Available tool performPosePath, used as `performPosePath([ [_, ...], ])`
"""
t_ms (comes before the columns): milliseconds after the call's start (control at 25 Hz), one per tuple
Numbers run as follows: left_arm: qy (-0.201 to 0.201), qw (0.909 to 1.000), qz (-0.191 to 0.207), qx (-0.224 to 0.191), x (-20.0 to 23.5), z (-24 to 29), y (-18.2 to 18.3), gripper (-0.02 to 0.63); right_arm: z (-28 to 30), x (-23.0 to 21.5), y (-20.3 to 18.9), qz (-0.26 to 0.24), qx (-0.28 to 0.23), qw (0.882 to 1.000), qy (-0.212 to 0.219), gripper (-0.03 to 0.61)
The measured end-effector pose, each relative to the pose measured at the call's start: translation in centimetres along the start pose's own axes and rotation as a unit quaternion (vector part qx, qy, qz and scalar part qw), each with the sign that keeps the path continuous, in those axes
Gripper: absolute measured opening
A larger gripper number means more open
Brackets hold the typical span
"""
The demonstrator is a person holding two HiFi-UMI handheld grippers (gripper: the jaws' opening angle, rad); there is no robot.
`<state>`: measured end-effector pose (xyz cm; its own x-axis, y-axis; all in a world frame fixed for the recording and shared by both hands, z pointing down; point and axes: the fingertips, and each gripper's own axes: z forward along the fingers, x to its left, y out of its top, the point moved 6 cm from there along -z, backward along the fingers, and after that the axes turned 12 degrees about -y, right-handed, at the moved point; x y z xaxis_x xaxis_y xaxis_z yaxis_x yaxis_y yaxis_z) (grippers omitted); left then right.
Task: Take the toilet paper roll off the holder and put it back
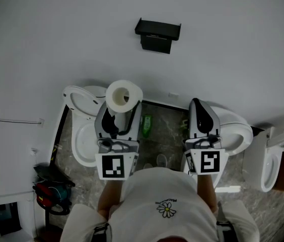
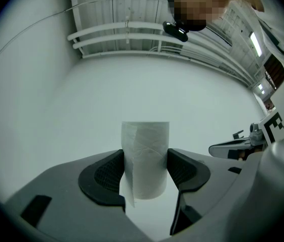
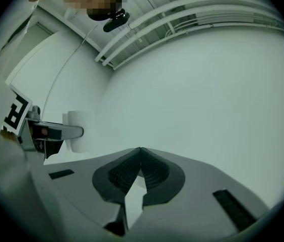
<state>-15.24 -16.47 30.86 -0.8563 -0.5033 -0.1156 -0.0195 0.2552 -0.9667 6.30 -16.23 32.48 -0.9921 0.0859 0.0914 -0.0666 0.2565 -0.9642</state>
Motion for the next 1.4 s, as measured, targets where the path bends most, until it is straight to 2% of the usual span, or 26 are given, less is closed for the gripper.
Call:
performPosePath([
  [160,-0.023,0.9994,0.021,-0.013,0.8,2.0,2.3,0.279,0.1,-0.9,0.1,0.003,-0.003,1.0,-0.011,0.008],
  [360,-0.046,0.9959,0.067,-0.04,2.4,6.9,5.8,0.279,-0.2,-2.7,0.1,-0.005,0.005,1.0,-0.029,0.008],
  [560,-0.069,0.9926,0.065,-0.075,5.1,11.6,8.8,0.279,-0.3,-4.3,-0.9,0.009,0.027,0.998,-0.053,0.009],
  [760,-0.08,0.9911,0.07,-0.081,7.0,16.0,10.1,0.279,-0.5,-5.2,-2.0,0.005,0.041,0.997,-0.069,0.009],
  [1040,-0.088,0.9945,0.042,-0.039,9.5,22.6,7.8,0.279,-0.3,-5.6,-2.6,-0.004,0.054,0.996,-0.072,0.009],
  [1400,-0.08,0.9949,0.034,0.051,12.5,29.1,-0.2,0.279,-0.4,-7.0,-3.8,-0.008,0.078,0.993,-0.091,0.009],
])
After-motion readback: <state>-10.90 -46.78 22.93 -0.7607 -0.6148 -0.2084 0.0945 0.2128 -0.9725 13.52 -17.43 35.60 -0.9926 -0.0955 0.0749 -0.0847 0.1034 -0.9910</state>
